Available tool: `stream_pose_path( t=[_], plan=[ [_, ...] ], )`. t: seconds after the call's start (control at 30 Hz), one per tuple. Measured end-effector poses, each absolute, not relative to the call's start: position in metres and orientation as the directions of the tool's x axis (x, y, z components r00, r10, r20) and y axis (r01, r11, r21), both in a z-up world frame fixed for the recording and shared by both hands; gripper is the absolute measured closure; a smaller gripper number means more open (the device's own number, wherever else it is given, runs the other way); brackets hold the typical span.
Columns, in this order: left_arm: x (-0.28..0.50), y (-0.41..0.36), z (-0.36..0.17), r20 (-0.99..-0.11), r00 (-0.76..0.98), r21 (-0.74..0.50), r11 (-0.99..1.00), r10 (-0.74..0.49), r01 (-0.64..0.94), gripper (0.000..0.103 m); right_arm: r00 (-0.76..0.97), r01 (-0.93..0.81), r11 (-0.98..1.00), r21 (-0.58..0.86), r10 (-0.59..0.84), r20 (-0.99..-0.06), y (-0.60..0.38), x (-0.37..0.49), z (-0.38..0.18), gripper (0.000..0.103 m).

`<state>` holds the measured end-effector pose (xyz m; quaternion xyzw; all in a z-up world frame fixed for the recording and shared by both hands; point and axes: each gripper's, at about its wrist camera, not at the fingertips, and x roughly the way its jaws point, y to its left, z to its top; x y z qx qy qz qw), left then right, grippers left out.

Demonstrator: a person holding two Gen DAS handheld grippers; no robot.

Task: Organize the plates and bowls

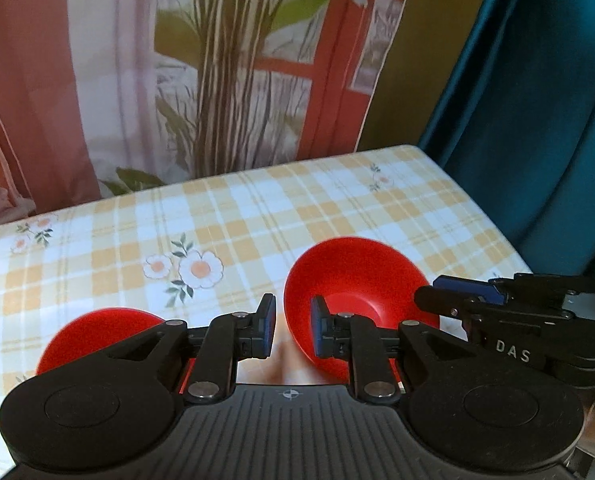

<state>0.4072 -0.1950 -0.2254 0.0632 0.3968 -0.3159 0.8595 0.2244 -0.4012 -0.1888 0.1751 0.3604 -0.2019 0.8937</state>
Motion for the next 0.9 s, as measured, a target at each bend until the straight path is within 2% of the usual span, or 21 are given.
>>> stream_pose_path(
  t=[0.33,0.5,0.9],
  plan=[
    [0.412,-0.198,-0.241,-0.738,0.450,-0.169,0.783,-0.503,0.598,0.084,0.657,0.478,0.859,0.184,-0.211,-0.724,-0.397,0.223,-0.196,0.088],
    [0.408,-0.202,-0.240,-0.742,0.474,-0.115,0.787,-0.473,0.606,0.087,0.659,0.482,0.855,0.190,-0.211,-0.722,-0.397,0.225,-0.195,0.090],
    [0.388,-0.172,-0.194,-0.668,0.553,-0.084,0.788,-0.498,0.610,0.087,0.715,0.451,0.877,0.167,-0.243,-0.655,-0.377,0.235,-0.146,0.090]
  ],
)
